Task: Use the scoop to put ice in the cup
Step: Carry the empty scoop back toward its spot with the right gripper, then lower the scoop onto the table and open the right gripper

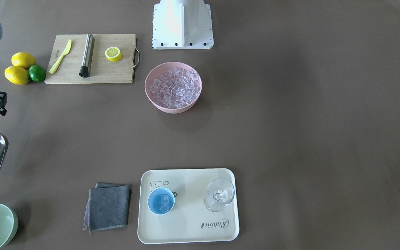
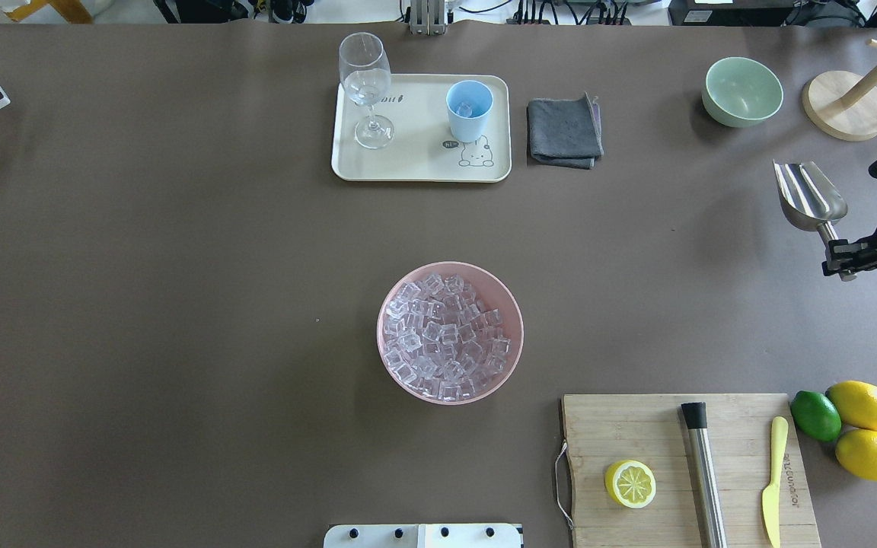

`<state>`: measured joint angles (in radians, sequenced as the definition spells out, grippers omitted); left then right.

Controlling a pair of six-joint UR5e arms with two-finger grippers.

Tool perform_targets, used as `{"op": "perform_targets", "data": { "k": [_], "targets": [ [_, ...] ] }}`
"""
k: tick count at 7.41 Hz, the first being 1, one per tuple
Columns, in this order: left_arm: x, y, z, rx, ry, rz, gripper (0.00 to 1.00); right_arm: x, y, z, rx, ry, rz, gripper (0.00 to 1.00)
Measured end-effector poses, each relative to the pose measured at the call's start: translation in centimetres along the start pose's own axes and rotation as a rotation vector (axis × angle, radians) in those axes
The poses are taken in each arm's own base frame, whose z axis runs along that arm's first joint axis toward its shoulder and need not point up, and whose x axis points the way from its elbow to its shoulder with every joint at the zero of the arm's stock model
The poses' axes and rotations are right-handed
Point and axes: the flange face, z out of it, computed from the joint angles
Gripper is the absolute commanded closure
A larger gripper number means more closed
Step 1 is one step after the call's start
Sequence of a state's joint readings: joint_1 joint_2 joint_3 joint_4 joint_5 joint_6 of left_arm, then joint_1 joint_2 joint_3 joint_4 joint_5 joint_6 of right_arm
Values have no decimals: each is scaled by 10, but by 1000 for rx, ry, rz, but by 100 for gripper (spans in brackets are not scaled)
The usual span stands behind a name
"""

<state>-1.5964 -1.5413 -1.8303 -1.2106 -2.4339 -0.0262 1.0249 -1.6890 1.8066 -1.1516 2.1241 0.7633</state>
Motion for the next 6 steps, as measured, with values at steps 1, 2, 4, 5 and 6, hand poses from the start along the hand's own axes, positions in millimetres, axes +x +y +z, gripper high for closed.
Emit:
{"op": "perform_targets", "data": {
  "k": [1,2,4,5,6],
  "targets": [
    [-10,0,-5,13,1,-15,2,4,0,7,-3,-4,-2,100],
    [-19,-5,-6,32,-4,-18,2,8,1,13,-5,-14,-6,87],
    [-36,-12,4,32,-21,-26,2,7,1,15,-6,-31,-12,8],
    [-45,-16,11,33,-24,-27,2,7,0,16,-8,-34,-11,3],
    [-54,-18,16,36,-24,-31,2,7,0,17,-10,-35,-2,1]
  ]
}}
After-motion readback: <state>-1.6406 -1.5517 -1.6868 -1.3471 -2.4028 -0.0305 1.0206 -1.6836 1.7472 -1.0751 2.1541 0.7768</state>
